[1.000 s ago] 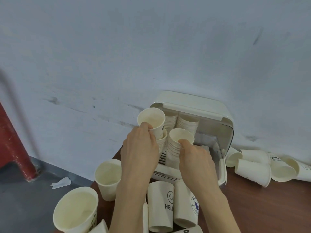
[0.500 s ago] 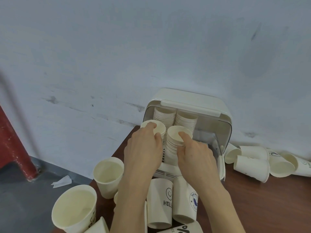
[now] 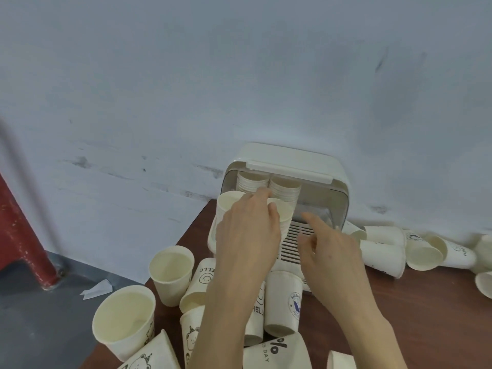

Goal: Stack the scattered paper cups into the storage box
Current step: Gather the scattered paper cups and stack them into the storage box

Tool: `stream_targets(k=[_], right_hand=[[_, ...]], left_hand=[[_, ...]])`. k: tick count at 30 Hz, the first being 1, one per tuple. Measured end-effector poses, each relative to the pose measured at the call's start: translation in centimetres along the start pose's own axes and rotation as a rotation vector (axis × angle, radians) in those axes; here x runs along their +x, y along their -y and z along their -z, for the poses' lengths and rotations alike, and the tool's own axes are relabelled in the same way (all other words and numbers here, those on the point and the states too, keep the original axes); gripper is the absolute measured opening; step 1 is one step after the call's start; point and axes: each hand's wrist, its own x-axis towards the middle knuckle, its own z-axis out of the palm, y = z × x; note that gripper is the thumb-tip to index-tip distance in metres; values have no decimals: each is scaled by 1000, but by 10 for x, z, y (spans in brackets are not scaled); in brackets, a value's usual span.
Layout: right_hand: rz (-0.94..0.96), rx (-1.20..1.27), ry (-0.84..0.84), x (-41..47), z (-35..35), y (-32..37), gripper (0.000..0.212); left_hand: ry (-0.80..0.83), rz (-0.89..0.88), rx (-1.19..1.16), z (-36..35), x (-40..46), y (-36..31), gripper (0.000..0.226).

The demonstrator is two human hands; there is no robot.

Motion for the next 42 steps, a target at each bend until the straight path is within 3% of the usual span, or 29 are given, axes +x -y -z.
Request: stream_targets(k=[10, 23, 27, 33, 42], right_hand=[[-173, -84, 54, -61, 76, -16, 39], [-639, -161, 153, -154, 102, -10, 44], [-791, -118, 192, -164, 96, -12, 30], [-867, -16, 258, -173, 71, -21, 27], [-920, 59, 218, -175, 56, -22, 21]], left_hand=[[174, -88, -28, -6, -59, -23, 30], [380, -71, 124, 14, -134, -8, 29], [462, -94, 158, 10, -144, -15, 34], [548, -135, 253, -1, -155, -19, 35], [617, -280, 490, -14, -166, -21, 41]])
